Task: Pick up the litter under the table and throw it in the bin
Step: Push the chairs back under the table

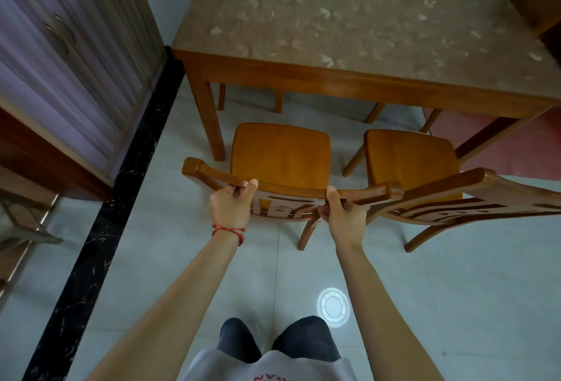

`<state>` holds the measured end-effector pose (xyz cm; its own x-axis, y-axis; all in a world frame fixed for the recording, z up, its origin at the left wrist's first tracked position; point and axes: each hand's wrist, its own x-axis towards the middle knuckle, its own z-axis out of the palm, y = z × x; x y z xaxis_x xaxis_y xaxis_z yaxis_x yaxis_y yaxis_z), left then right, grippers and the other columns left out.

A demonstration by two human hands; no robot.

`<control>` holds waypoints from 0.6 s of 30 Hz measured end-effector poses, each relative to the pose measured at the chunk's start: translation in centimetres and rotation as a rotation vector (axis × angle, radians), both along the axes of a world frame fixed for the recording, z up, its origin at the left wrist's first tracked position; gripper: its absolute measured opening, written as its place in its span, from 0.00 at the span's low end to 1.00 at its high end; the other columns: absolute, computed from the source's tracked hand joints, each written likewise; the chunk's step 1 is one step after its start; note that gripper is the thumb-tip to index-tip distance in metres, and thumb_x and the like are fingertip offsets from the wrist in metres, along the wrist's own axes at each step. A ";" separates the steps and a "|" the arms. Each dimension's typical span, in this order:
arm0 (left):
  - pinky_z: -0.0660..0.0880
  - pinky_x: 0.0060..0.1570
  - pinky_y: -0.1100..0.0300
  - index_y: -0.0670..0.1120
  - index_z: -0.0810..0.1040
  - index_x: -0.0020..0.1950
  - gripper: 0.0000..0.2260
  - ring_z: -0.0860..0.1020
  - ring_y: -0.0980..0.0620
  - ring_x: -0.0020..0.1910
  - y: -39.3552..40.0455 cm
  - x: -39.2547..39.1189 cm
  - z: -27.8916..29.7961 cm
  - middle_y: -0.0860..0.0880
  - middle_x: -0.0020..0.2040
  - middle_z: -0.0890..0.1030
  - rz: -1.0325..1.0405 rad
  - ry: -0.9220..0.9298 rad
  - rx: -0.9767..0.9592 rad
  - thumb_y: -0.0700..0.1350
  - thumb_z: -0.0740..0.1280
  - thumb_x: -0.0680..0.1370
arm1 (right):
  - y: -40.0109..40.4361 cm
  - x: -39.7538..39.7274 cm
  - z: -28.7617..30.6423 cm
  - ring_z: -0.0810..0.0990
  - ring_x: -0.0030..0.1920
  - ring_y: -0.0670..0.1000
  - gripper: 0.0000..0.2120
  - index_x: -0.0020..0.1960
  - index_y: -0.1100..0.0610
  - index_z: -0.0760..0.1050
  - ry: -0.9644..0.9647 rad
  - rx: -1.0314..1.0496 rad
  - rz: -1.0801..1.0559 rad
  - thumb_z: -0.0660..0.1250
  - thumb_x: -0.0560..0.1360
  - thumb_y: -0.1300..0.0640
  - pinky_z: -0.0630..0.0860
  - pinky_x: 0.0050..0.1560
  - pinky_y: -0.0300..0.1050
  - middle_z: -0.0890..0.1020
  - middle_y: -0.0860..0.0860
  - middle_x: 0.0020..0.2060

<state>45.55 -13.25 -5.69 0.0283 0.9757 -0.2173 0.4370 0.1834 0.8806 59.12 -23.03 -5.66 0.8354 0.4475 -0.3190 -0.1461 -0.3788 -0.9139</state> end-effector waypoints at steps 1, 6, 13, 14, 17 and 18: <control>0.63 0.31 0.64 0.41 0.75 0.33 0.15 0.70 0.57 0.29 0.5 0.4 -0.1 0.52 0.25 0.71 -0.003 0.001 -0.004 0.50 0.67 0.74 | 0.5 0.4 0.0 0.82 0.37 0.55 0.14 0.32 0.51 0.73 -0.005 -0.003 -0.003 0.64 0.76 0.51 0.80 0.50 0.56 0.80 0.49 0.30; 0.66 0.37 0.61 0.38 0.79 0.39 0.16 0.73 0.51 0.35 3.3 2.9 -0.1 0.49 0.30 0.75 -0.008 -0.011 0.000 0.52 0.66 0.74 | 3.3 3.0 -0.2 0.83 0.40 0.55 0.13 0.33 0.51 0.74 0.005 -0.016 -0.008 0.64 0.75 0.50 0.80 0.52 0.58 0.81 0.50 0.32; 0.63 0.31 0.68 0.39 0.77 0.36 0.15 0.70 0.58 0.30 8.0 7.1 0.0 0.51 0.27 0.72 -0.026 -0.020 0.028 0.50 0.66 0.74 | 7.8 7.3 -0.8 0.83 0.41 0.53 0.12 0.36 0.53 0.75 0.023 -0.012 -0.004 0.64 0.75 0.49 0.80 0.51 0.53 0.82 0.51 0.34; 0.62 0.30 0.69 0.39 0.76 0.35 0.14 0.70 0.59 0.29 8.7 7.8 0.1 0.52 0.27 0.71 -0.027 -0.026 0.033 0.49 0.67 0.74 | 8.5 8.1 -0.9 0.83 0.41 0.53 0.11 0.36 0.53 0.75 0.022 -0.011 -0.001 0.64 0.75 0.49 0.80 0.51 0.52 0.82 0.51 0.34; 0.63 0.30 0.68 0.40 0.75 0.35 0.14 0.70 0.59 0.30 10.7 9.8 0.2 0.52 0.27 0.71 -0.017 -0.035 0.041 0.49 0.67 0.74 | 10.7 10.2 -1.1 0.83 0.40 0.53 0.12 0.36 0.54 0.75 0.009 -0.010 0.014 0.64 0.75 0.50 0.81 0.50 0.53 0.82 0.52 0.35; 0.63 0.30 0.67 0.40 0.75 0.34 0.14 0.70 0.59 0.30 11.3 10.4 0.3 0.52 0.27 0.71 -0.012 -0.033 0.039 0.49 0.67 0.74 | 11.4 10.9 -1.2 0.83 0.40 0.54 0.12 0.37 0.54 0.75 0.009 -0.014 0.015 0.64 0.75 0.50 0.81 0.50 0.53 0.82 0.52 0.35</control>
